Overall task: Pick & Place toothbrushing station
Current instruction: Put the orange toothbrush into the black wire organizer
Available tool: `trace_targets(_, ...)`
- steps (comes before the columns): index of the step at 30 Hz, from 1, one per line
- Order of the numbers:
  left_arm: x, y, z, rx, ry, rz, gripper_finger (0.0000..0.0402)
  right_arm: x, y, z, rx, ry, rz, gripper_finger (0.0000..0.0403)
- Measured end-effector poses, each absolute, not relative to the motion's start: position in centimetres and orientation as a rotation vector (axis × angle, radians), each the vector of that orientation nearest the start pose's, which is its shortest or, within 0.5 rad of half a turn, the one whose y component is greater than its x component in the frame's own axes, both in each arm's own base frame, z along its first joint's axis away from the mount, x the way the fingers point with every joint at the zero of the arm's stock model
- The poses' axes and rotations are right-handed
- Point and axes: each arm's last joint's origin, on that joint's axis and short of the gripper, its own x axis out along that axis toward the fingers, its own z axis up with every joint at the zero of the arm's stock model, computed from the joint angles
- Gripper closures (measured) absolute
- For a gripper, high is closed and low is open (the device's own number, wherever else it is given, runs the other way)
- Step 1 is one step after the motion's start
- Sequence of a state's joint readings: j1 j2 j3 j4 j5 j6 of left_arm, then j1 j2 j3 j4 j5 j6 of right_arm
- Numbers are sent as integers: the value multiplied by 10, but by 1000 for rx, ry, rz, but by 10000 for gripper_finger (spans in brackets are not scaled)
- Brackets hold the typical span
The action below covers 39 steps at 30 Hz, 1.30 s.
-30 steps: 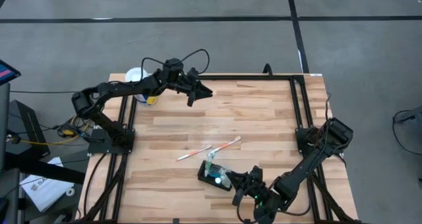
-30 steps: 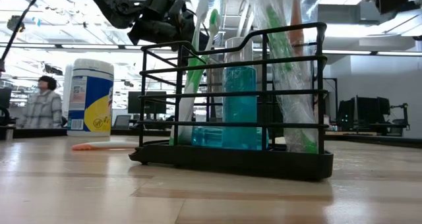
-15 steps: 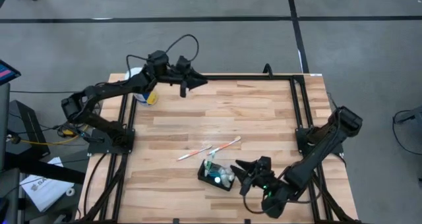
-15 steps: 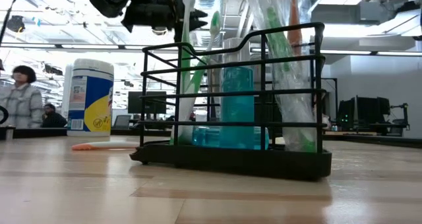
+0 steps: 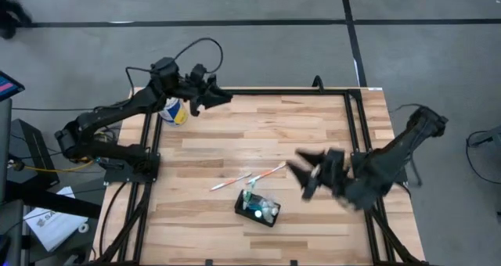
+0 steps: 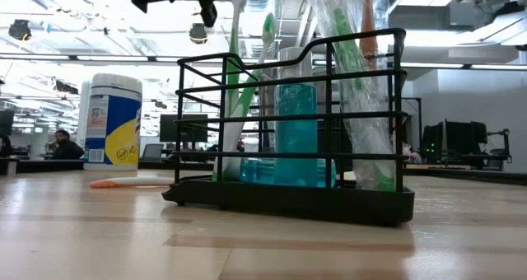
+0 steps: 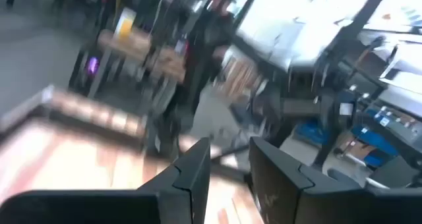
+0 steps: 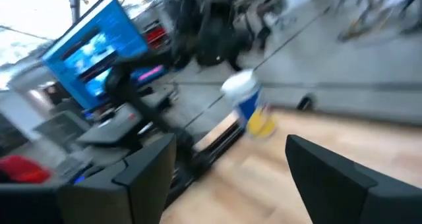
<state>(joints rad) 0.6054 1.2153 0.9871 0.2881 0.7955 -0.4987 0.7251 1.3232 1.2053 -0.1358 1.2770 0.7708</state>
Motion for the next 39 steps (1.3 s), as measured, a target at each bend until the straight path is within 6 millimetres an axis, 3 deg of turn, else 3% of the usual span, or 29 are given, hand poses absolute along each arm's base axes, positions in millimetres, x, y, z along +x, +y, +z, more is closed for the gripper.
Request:
trace_targets(7,222,130,302,-434,497,65,301,199,93,423,420,-102,-507,127)
trace_targets(13,227,113,275,-386,766,92,300,177,59,444,356,-140,-424,127)
trace_targets(20,266,64,236,-313,1008,38,301,170,52,442,288,-90,-413,127)
trace_targets(23,281,41,216,-375,1095,46,297,171,53,437,298,-51,-400,127)
trace_targets(28,307,13,196,-440,1063,39,294,179,57,429,290,0,-384,127)
trace_targets(39,326,14,172,-474,1026,99,294,181,59,428,320,8,-327,127)
